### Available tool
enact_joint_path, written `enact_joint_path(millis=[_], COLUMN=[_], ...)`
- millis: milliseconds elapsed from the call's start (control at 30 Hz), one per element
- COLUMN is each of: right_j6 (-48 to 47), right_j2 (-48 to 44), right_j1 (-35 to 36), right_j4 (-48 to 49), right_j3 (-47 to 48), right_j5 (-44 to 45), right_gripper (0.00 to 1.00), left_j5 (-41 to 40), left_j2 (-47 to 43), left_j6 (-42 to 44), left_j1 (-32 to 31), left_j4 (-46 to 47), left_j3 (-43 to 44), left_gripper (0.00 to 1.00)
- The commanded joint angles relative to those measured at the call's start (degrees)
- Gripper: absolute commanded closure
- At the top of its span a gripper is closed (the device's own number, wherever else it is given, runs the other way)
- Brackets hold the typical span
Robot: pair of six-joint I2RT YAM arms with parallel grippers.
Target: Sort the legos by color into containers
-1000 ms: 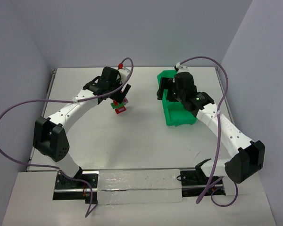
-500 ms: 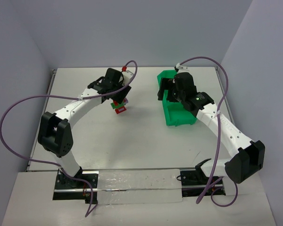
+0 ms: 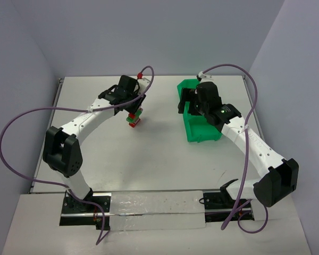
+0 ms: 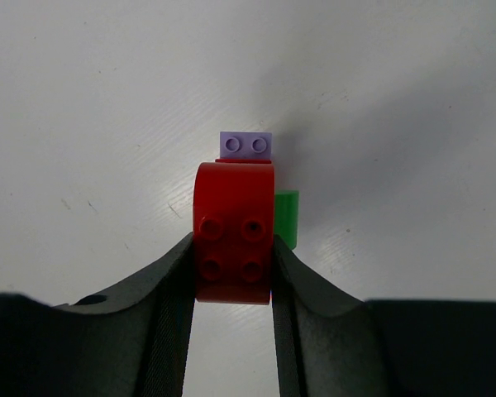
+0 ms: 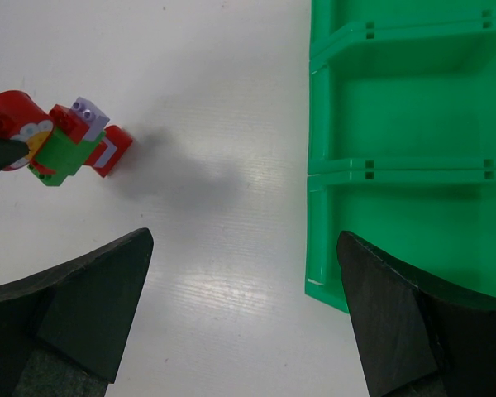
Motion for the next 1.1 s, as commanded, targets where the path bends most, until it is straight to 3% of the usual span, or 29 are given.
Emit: enact_joint_path(millis=[0,233,400,567,700,867,1067], right_j6=[-1.9,-10.8,-13.1,-7.2,1.2,16.4,15.7], right_j2=[-1.6,-4.8,-2.3,-0.1,-1.3,-2.7,-0.5], right_j1=[0.5,3.7,6.2,6.6,4.3,-4.2,-4.2], right_j4=[1.4,8.9,10.6,13.7,19.9,37.4,33.9], right_j3=[1.2,-3.1,-2.9,-3.1,-7.0,-15.7,-14.1], right_j5=[-2.0,-10.2,-16.2,-20.4,-27.3,-40.3,-40.7], right_gripper=[0.0,0.0,0.0,0.0,0.0,0.0,0.0], left_j5=[0.3,16.0,22.7,27.7,38.7,46.8,48.1], left_j2=[-4.6,-8.9,-13.5,-17.6,-20.1,-22.0,-22.4], left_j6=[-6.3,-25.1,-37.8,-45.2,-49.5,-55.6,-56.4], left_j1=[1.1,9.5,11.9,15.5,20.5,25.4,25.8], left_j4=[0.2,-0.9,5.8,13.6,20.8,31.6,34.0], left_j3=[4.8,5.3,-2.4,-10.4,-15.2,-21.8,-23.3], left_gripper=[1.0,1.0,1.0,1.0,1.0,1.0,1.0])
